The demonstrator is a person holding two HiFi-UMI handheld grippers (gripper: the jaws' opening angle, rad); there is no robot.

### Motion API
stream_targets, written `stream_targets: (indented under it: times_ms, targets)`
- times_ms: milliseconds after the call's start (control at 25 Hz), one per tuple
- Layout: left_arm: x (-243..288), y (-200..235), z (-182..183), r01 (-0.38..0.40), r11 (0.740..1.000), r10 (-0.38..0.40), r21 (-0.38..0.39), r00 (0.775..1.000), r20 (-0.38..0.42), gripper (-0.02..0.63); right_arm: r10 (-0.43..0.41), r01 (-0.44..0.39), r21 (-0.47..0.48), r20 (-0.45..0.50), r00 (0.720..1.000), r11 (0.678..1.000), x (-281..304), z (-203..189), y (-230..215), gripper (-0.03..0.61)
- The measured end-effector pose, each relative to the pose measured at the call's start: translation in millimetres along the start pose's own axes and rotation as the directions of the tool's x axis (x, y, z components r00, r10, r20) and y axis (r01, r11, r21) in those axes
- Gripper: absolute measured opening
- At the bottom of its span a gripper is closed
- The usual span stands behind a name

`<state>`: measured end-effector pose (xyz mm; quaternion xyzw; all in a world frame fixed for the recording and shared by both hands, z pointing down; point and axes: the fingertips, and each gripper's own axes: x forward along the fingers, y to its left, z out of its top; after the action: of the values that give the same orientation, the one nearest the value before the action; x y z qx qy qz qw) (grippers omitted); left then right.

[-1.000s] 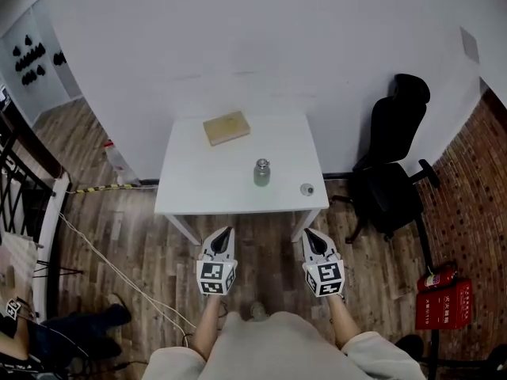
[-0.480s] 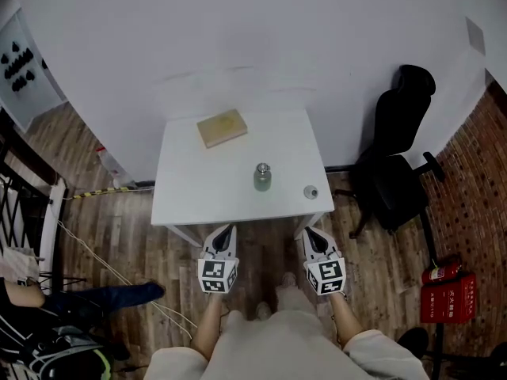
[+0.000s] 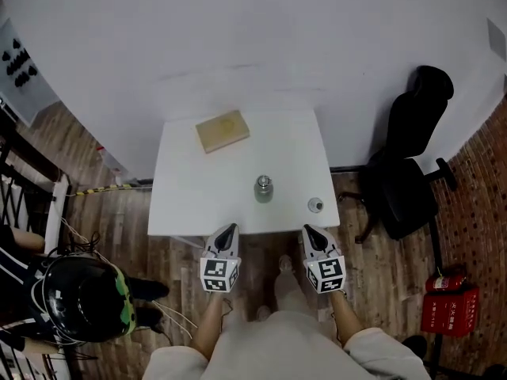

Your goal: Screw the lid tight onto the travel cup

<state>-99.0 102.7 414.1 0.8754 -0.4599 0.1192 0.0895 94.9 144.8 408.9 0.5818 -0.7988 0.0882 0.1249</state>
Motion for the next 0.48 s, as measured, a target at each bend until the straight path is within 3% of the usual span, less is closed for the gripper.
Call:
stream_targets:
  times_ms: [280,480]
  targets:
    - [67,8,5,-0.070,0.997,0.070,-0.014,0.997,-0.017,0.008,0.074,-0.074,-0.015,0.009,0.997,0.997,58,4,-48,-0.002]
    - [101,37,19,-0.126,0.992,0.125,-0.026,0.991,-0.043,0.008,0.134,-0.134,-0.020,-0.011,0.991,0.991,109,23,-65,-0.002]
